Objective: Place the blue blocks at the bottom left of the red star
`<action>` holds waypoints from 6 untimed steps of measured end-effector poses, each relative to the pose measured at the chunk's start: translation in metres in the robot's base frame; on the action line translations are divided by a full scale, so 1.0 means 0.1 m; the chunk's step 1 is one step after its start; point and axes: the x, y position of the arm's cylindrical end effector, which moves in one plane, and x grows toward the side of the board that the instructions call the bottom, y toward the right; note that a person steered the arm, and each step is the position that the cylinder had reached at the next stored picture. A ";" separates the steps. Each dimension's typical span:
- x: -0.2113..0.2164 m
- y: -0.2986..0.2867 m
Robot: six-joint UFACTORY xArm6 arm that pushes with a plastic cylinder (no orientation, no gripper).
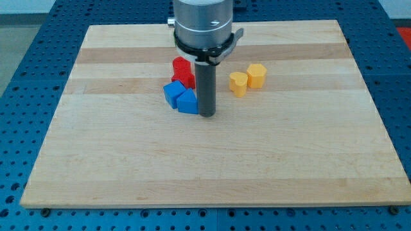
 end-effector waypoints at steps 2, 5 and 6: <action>0.05 -0.16; 0.20 -0.27; 0.20 -0.27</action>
